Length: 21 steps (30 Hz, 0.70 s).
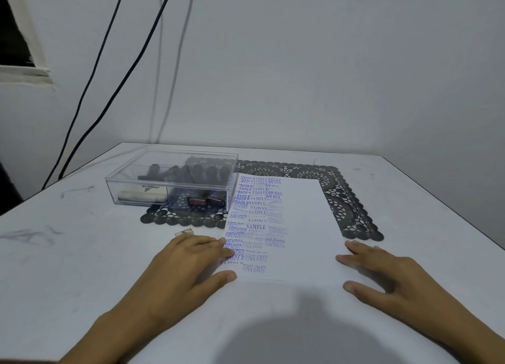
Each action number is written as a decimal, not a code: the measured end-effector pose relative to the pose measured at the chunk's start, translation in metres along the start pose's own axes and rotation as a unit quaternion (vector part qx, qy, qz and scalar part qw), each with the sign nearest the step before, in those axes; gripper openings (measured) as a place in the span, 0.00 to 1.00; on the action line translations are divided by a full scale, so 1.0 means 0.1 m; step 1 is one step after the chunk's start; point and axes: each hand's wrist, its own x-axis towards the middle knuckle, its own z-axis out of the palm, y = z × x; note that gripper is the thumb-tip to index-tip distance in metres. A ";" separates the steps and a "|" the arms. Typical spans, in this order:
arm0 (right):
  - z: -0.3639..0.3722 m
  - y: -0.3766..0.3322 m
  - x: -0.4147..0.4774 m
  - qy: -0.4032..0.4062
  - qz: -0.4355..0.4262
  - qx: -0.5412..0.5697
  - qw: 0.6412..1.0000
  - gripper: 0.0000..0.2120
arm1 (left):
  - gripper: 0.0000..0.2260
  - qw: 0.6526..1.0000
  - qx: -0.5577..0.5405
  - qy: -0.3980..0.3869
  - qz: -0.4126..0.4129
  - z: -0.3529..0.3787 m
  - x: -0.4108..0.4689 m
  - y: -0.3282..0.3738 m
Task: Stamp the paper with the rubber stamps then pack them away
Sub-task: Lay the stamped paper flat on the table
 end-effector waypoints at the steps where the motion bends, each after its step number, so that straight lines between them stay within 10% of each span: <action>1: 0.00 0.01 0.00 -0.001 0.004 -0.008 1.000 0.29 | 0.24 1.000 0.003 0.001 0.001 0.00 0.01 0.00; 21: -0.01 -0.12 -0.01 0.016 0.031 0.067 0.997 0.30 | 0.30 0.997 -0.035 -0.021 -0.062 -0.02 -0.01 0.04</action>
